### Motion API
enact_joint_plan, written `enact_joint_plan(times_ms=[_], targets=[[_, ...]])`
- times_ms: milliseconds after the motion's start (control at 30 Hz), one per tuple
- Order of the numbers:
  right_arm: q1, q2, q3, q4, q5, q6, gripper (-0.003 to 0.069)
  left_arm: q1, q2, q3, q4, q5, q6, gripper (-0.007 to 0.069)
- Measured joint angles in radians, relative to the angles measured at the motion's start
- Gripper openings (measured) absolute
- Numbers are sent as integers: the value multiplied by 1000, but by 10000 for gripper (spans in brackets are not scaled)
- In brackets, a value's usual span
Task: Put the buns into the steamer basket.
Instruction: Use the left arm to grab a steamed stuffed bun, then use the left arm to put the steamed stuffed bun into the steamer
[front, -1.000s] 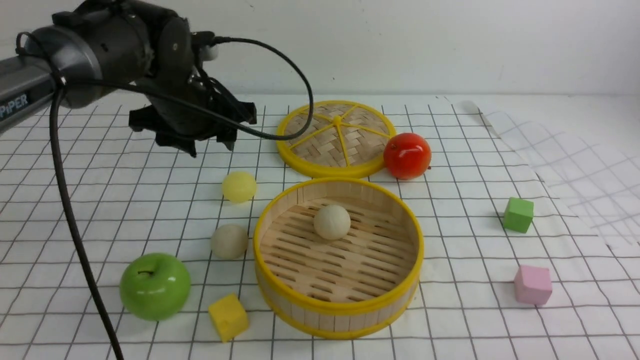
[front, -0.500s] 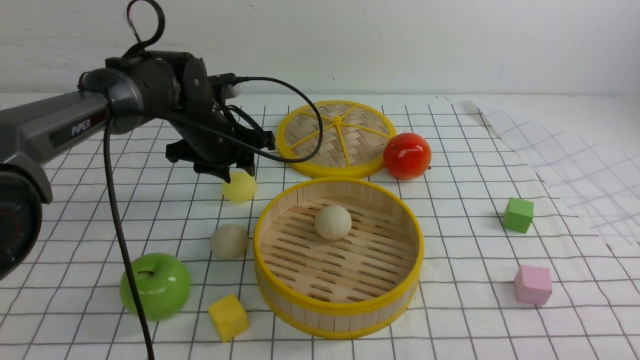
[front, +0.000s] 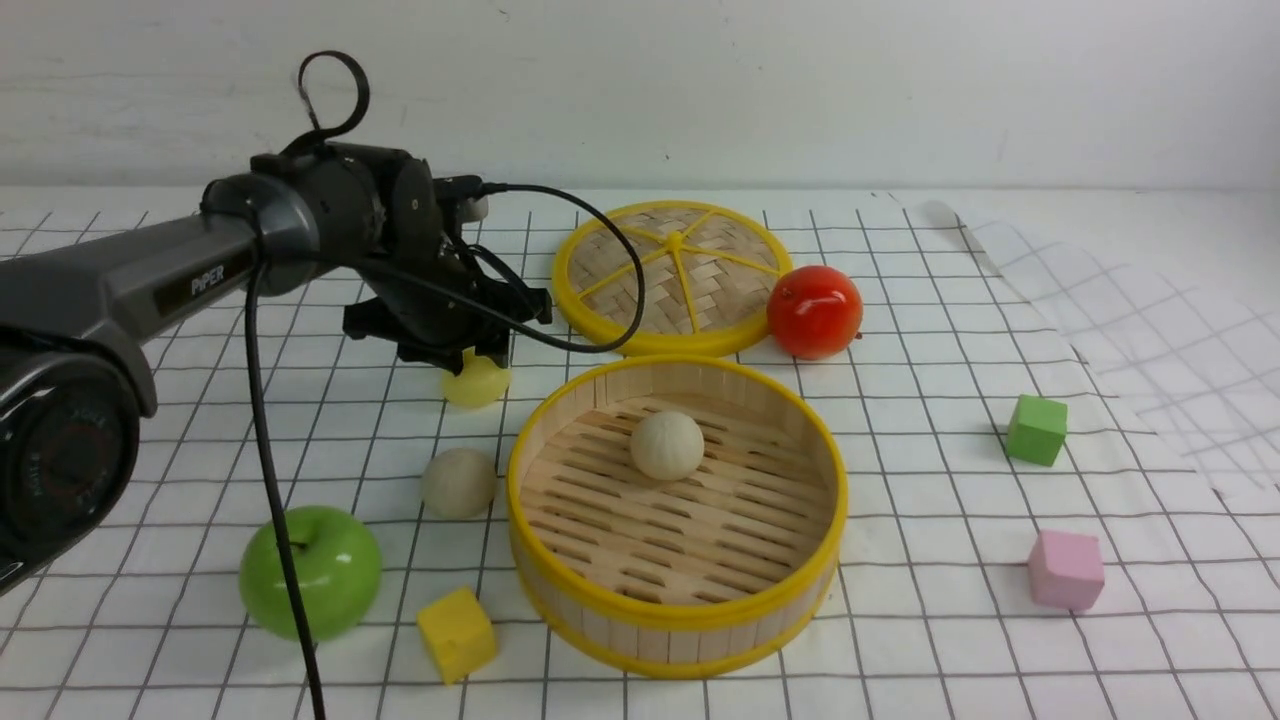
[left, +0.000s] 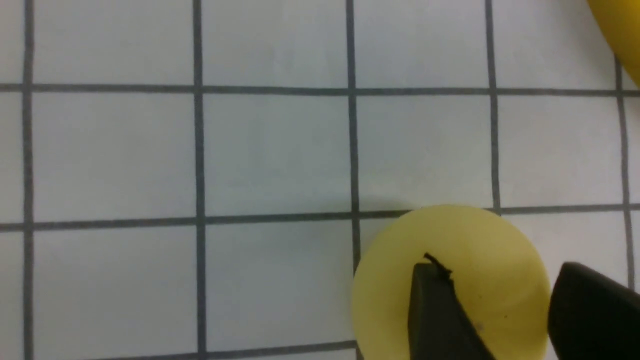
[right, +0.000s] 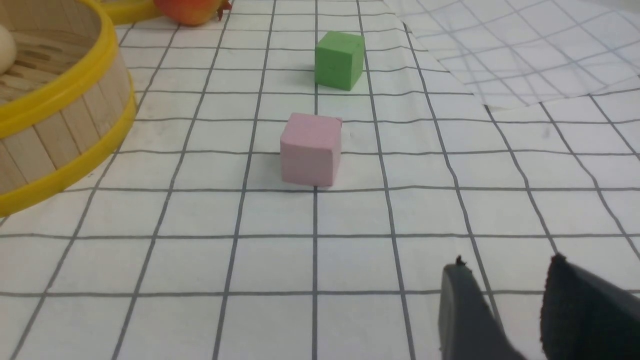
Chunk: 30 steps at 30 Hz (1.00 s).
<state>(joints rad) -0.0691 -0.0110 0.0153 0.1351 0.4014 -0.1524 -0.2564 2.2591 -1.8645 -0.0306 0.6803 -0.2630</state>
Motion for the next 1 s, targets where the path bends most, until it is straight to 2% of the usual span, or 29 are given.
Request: enact_joint_plan(times_ms=[100,133,300,400,700,900,1000], targets=[[0,0,0,0,0,0,239,0,0,0,0,0,1,225],[0,0,0,0,0,0,239,0,0,0,1,-1,1,171],[0,0,0,0,0,0,239,0,-6,0,9,10,1,45],[0,0,0,0,0,0,239,0,-28,-3,20,46,1,-3],[0,0,0,0,0,0,239,-45,-185,-42,-15,238,23,-11],[0,0,0,0,0,0,239,-223,-212,-46,-54,398,48,-9],[0,0,0,0,0,0,239,-266,-169,-40,-58,423,46,-6]])
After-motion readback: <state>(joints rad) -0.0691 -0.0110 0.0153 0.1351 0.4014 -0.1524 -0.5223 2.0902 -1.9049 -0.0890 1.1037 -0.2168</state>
